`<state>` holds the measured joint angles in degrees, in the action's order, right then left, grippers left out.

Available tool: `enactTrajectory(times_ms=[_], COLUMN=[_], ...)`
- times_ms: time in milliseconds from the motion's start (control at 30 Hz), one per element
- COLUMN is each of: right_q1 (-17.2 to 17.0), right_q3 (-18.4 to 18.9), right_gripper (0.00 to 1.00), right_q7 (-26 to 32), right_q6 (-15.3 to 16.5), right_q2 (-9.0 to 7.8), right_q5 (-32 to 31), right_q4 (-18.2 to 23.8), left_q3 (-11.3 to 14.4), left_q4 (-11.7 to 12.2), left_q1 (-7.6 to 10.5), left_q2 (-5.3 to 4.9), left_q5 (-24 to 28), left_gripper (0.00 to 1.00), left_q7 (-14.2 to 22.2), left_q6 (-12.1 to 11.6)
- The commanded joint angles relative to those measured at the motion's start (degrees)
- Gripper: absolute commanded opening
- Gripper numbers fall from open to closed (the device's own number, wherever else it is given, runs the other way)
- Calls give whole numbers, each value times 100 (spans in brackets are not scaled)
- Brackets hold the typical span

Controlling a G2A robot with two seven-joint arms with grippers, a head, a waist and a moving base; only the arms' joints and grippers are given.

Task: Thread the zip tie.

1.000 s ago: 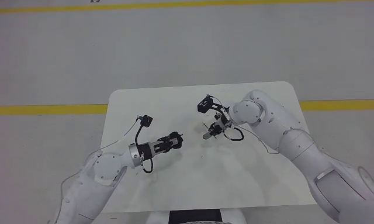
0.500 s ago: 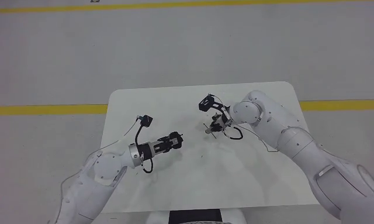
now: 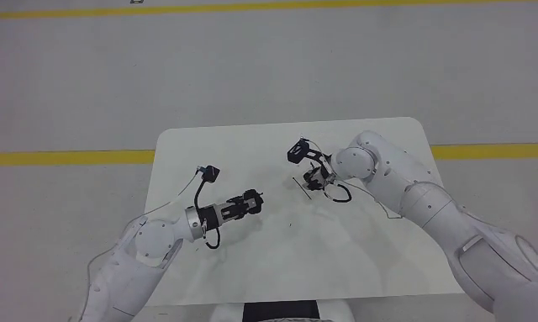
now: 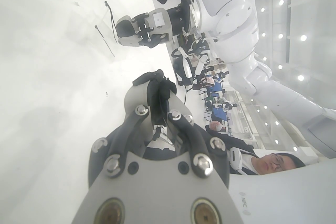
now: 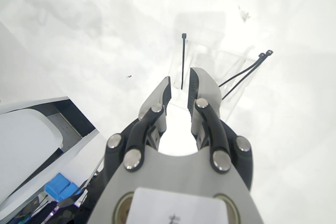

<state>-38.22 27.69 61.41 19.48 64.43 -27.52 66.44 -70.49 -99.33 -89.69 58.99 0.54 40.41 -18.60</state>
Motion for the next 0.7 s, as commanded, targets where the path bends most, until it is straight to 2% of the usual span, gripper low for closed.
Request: enactTrajectory(times_ms=[0, 300, 667], right_q1=[33, 162, 351], right_q3=[-66, -366, -729], right_gripper=[15, 18, 14], right_q7=[-18, -139, -301], right_q6=[0, 0, 0], right_q2=[13, 107, 274], right_q5=[12, 109, 261], right_q4=[-39, -268, -597], left_q3=[0, 0, 0], left_q4=[0, 0, 0], left_q1=[0, 0, 0], left_q2=[0, 0, 0], left_q5=[0, 0, 0], left_gripper=[0, 0, 0], left_q7=[0, 0, 0], left_q6=[0, 0, 0])
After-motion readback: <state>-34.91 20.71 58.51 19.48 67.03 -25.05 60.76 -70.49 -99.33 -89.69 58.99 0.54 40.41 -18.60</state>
